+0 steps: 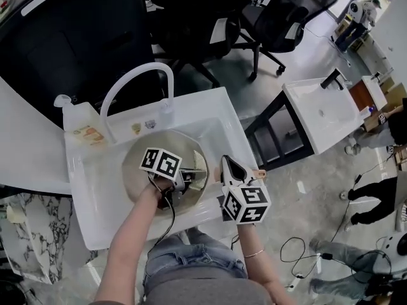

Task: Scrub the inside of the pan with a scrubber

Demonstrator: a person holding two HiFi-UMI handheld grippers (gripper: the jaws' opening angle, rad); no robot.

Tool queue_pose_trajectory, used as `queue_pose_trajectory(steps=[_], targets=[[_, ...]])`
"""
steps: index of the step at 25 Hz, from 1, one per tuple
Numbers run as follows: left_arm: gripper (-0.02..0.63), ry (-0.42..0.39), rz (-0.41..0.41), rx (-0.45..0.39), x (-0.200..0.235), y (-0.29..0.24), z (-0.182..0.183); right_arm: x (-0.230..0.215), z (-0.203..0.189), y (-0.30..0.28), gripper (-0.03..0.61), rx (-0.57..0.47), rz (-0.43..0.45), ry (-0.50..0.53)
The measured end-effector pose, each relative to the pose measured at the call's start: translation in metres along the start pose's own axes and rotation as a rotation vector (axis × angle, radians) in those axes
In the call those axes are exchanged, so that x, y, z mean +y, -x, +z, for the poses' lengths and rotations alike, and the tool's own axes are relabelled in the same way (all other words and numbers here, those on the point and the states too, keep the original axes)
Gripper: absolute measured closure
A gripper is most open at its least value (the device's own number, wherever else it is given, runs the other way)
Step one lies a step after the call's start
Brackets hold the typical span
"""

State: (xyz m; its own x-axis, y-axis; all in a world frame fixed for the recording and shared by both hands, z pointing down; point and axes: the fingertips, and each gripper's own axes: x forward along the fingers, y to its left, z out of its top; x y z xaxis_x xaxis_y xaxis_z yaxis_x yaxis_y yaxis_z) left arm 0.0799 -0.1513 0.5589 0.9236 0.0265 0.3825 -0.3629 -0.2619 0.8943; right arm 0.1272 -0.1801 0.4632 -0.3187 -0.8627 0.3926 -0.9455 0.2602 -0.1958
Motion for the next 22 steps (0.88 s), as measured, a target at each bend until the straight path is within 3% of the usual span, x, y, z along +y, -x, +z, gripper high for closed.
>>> queue_pose_trajectory(steps=[4,8,13,16,22], targets=[[0.548,0.021,0.033,-0.174,0.009,0.018,0.016,0.004,0.003,-0.009,0.568,0.007,0.023,0.014],[0.548,-0.017,0.090,-0.345,0.016,0.047,0.027,0.006,0.006,-0.015,0.568,0.007,0.035,0.021],[0.548,-0.188,0.340,-0.488,0.032,0.086,0.034,0.005,0.008,-0.021,0.568,0.007,0.044,0.020],[0.548,-0.282,0.466,-0.462,0.037,0.094,0.028,0.005,0.008,-0.023,0.568,0.008,0.047,0.018],[0.548,-0.256,0.464,-0.198,0.043,0.061,-0.001,-0.004,0.006,-0.023,0.568,0.012,0.033,0.006]])
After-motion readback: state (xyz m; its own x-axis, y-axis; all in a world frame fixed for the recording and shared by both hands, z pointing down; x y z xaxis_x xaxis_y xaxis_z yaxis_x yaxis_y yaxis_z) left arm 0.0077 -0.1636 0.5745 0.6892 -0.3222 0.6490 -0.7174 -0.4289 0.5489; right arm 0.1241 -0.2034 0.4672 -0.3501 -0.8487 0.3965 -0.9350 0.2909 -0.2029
